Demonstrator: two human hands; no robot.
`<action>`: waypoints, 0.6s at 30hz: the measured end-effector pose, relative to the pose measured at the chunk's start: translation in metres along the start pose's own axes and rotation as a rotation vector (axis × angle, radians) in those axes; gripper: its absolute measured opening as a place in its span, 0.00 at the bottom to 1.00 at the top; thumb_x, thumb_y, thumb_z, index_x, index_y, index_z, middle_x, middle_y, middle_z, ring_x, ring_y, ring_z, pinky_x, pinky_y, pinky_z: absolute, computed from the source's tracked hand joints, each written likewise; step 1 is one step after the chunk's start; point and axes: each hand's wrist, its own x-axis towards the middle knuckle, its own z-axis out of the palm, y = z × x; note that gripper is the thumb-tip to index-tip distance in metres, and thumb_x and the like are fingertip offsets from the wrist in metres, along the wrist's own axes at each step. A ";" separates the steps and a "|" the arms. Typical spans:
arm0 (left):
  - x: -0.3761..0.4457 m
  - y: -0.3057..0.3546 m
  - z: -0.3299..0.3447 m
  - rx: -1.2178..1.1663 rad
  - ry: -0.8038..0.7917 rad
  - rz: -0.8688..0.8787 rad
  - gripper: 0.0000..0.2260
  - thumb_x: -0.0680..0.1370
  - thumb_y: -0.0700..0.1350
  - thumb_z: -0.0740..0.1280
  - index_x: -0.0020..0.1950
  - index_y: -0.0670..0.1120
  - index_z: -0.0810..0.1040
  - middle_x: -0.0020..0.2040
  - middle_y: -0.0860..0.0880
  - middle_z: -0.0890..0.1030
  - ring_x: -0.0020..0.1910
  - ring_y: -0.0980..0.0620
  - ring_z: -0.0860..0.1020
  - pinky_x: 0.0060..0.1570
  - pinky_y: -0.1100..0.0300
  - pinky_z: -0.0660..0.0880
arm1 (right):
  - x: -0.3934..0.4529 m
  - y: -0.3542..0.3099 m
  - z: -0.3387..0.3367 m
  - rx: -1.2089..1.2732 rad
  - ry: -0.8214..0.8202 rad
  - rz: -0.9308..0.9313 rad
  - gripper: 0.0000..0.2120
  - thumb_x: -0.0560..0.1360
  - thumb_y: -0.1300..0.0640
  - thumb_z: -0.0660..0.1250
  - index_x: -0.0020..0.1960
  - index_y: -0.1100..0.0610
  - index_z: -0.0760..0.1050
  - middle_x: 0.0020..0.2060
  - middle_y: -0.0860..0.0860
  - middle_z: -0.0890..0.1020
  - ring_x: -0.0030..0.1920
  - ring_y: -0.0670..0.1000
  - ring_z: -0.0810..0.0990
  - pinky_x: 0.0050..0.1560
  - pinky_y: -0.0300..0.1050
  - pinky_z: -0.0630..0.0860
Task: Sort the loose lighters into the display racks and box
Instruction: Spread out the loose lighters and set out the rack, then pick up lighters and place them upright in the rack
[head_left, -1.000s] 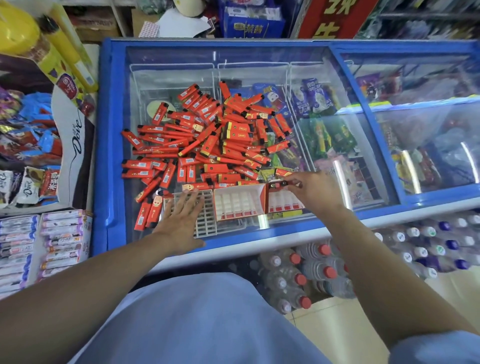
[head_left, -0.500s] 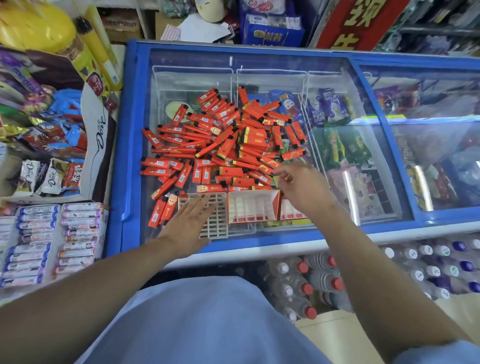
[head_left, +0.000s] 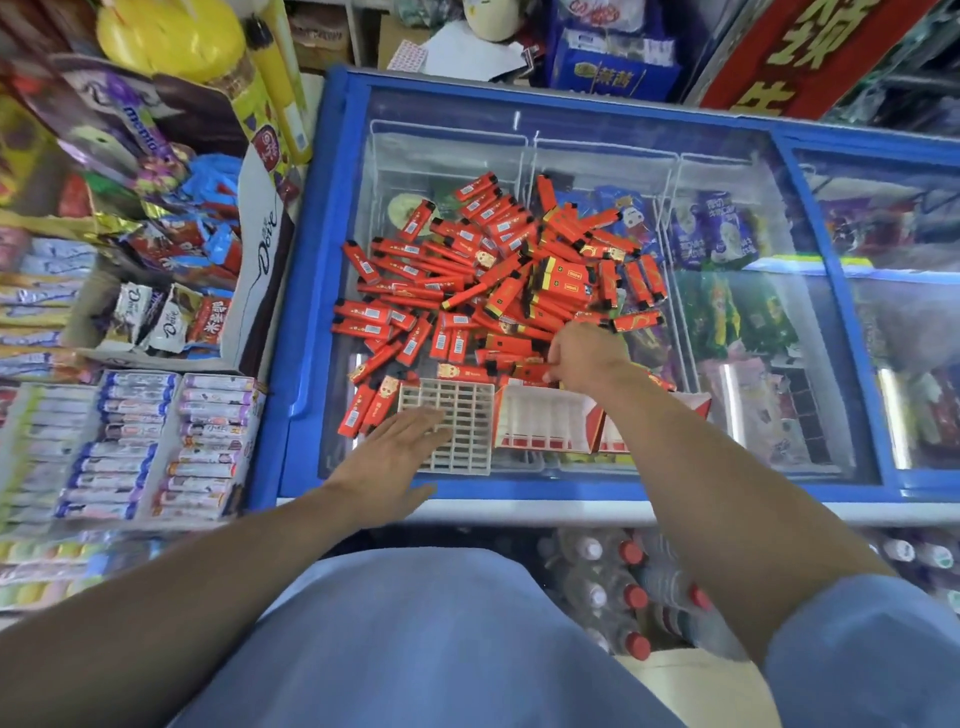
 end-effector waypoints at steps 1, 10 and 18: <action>0.003 0.004 -0.002 -0.038 0.047 0.006 0.33 0.82 0.57 0.65 0.83 0.52 0.55 0.84 0.50 0.51 0.83 0.49 0.48 0.81 0.54 0.43 | -0.004 0.005 -0.004 0.026 0.026 -0.023 0.10 0.73 0.46 0.77 0.49 0.50 0.81 0.48 0.49 0.85 0.48 0.52 0.83 0.51 0.50 0.81; 0.046 0.049 -0.007 0.136 -0.205 -0.121 0.47 0.79 0.63 0.65 0.83 0.48 0.37 0.81 0.43 0.30 0.79 0.41 0.29 0.78 0.42 0.35 | -0.088 0.113 -0.065 0.704 0.121 -0.046 0.09 0.67 0.54 0.83 0.44 0.50 0.84 0.37 0.49 0.85 0.33 0.40 0.78 0.38 0.34 0.75; 0.048 0.050 -0.010 0.176 -0.259 -0.141 0.46 0.80 0.61 0.66 0.83 0.48 0.36 0.81 0.43 0.30 0.80 0.41 0.30 0.80 0.42 0.38 | -0.092 0.145 -0.012 0.219 0.180 -0.062 0.07 0.73 0.55 0.77 0.50 0.45 0.86 0.46 0.45 0.82 0.42 0.49 0.80 0.45 0.45 0.78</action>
